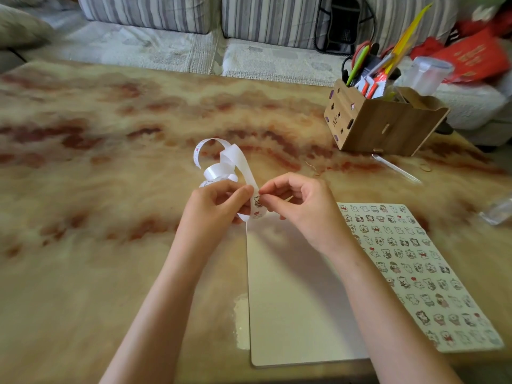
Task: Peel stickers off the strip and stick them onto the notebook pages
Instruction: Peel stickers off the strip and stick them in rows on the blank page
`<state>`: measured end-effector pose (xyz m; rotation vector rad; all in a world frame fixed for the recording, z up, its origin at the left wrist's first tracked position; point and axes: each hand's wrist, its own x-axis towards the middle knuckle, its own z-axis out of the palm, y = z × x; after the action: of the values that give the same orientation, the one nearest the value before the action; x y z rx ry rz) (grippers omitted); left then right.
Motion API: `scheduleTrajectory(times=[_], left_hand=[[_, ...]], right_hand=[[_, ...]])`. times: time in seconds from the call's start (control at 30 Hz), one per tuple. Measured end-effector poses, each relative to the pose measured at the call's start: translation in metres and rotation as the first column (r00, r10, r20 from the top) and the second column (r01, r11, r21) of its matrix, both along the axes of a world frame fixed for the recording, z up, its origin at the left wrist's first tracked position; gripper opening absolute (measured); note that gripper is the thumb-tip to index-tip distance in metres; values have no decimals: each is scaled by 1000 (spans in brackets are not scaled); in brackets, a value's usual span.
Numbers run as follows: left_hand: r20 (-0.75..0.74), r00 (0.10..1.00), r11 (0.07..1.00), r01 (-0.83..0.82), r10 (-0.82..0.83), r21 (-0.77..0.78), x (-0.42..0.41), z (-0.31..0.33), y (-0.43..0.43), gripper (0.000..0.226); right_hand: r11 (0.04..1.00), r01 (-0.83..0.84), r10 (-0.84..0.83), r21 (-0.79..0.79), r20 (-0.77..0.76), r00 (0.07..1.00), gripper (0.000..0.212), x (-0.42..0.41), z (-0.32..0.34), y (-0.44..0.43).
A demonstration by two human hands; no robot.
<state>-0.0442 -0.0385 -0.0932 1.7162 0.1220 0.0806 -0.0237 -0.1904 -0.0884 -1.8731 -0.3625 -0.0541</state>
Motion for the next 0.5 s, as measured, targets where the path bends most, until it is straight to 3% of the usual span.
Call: scheduleTrajectory(times=[0.5], left_hand=[[-55, 990, 984, -120, 128, 132, -3, -2, 3, 20]], right_hand=[[984, 31, -22, -175, 54, 998, 10, -2, -7, 10]])
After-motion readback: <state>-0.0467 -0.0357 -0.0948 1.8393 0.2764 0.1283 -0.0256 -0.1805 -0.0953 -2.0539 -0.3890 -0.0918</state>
